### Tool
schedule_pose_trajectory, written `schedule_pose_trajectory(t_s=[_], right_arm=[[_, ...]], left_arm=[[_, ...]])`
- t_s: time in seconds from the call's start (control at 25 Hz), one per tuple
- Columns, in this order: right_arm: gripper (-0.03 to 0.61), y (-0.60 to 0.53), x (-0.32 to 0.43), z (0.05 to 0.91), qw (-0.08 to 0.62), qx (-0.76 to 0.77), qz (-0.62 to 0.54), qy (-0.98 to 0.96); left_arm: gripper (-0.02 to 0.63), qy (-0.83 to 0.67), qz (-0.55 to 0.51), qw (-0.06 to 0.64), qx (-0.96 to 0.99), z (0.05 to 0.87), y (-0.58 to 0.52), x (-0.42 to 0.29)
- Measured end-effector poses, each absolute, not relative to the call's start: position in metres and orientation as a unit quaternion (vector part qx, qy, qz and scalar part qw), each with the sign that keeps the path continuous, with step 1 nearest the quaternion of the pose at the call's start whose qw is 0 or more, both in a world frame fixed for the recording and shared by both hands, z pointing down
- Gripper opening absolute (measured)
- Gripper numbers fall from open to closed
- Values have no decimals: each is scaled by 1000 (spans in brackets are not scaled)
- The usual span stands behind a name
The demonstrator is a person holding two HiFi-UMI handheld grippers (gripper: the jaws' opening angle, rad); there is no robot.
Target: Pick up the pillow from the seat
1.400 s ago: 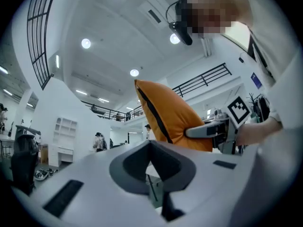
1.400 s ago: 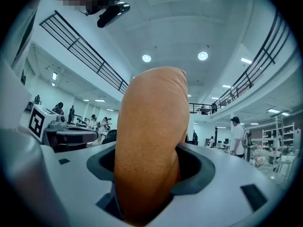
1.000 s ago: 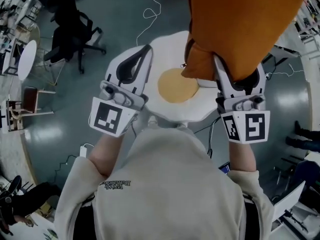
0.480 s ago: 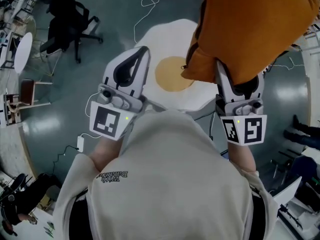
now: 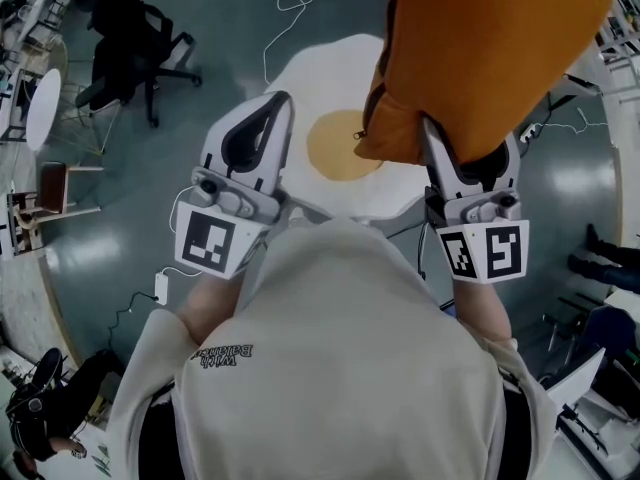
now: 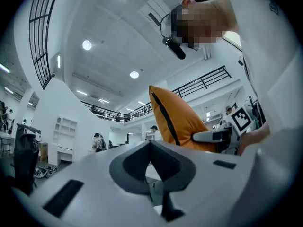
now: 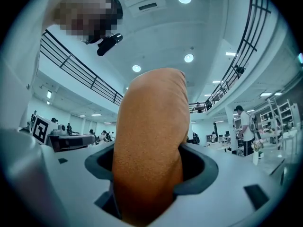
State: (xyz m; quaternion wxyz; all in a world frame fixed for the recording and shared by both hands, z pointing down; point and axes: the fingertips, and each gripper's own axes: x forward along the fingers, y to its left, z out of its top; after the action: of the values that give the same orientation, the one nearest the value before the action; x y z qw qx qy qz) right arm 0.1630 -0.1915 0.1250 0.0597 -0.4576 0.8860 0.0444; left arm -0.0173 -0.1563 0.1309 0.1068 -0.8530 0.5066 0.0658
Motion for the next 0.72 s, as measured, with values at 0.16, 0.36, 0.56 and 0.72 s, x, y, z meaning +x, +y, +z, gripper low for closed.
schedule_pose_trajectory(t_s=[0.16, 0.36, 0.56, 0.72], right_arm=[[348, -192, 164, 123, 64, -458, 48, 885], [348, -194, 165, 121, 69, -458, 45, 885], [348, -196, 171, 119, 74, -458, 35, 885], [348, -197, 174, 119, 76, -459, 28, 885]], left_arm=[[9, 510, 62, 93, -853, 136, -159, -18], [9, 509, 59, 90, -854, 138, -160, -19], [9, 499, 58, 95, -859, 135, -159, -10], [9, 495, 56, 99, -861, 134, -159, -6]])
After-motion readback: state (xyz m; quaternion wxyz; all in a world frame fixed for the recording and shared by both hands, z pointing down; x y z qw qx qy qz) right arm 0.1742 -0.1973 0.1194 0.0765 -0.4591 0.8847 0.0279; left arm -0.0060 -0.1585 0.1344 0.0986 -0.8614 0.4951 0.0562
